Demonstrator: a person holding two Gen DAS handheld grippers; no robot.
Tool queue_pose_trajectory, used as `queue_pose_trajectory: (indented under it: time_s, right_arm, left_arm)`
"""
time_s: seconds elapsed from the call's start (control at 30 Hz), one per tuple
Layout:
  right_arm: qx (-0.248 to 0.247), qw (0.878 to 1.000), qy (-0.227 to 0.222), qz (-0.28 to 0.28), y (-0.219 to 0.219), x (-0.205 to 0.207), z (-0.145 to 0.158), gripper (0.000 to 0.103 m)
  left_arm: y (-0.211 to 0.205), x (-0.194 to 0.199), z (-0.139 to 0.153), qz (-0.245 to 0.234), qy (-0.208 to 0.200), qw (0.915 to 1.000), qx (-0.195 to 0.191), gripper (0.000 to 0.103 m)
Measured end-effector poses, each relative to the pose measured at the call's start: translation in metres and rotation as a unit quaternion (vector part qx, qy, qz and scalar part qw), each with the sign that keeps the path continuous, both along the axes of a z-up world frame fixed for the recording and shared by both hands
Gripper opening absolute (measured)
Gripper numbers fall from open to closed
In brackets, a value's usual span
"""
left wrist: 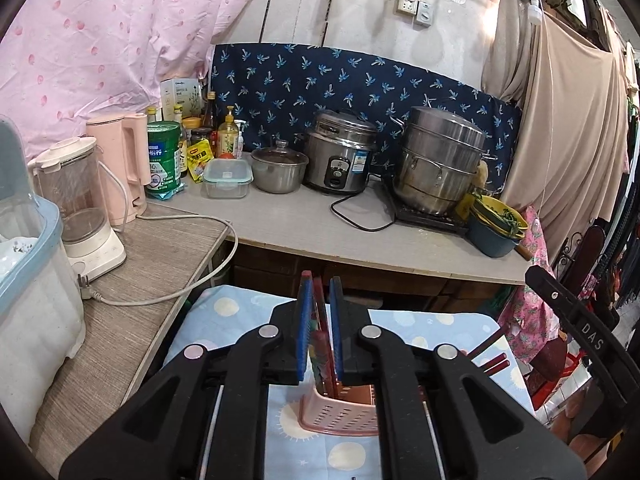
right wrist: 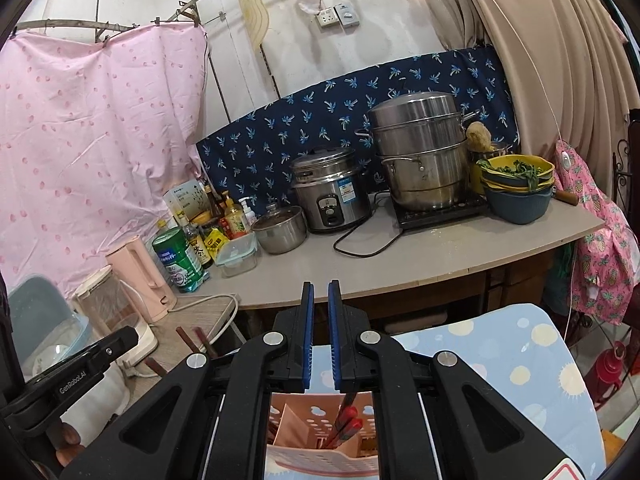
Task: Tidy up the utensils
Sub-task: 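Lower both chopsticks into the pink holder and open both tools, then withdraw both open tools from the holder back over the remaining chopsticks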
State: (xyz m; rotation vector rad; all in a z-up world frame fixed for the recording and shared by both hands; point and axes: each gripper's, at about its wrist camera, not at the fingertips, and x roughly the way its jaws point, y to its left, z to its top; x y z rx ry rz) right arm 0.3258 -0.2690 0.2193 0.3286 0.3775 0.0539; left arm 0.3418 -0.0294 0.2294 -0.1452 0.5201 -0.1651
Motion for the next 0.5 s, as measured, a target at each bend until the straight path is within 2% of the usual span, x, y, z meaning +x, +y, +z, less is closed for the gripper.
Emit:
queue_pose_trajectory:
  time_s: [0.33,0.5]
  right_arm:
    - [0.001,1.000,-0.001,0.008,0.002,-0.023,0.005,0.012]
    - [-0.004,1.000,0.001,0.015,0.008,-0.047,-0.001,0.020]
  left_arm:
    - [0.006,-0.019,0.000,-0.001,-0.001,1.0000,0.002,0.010]
    - [0.007,-0.036,-0.006,0.004,0.005,0.9998,0.020,0.010]
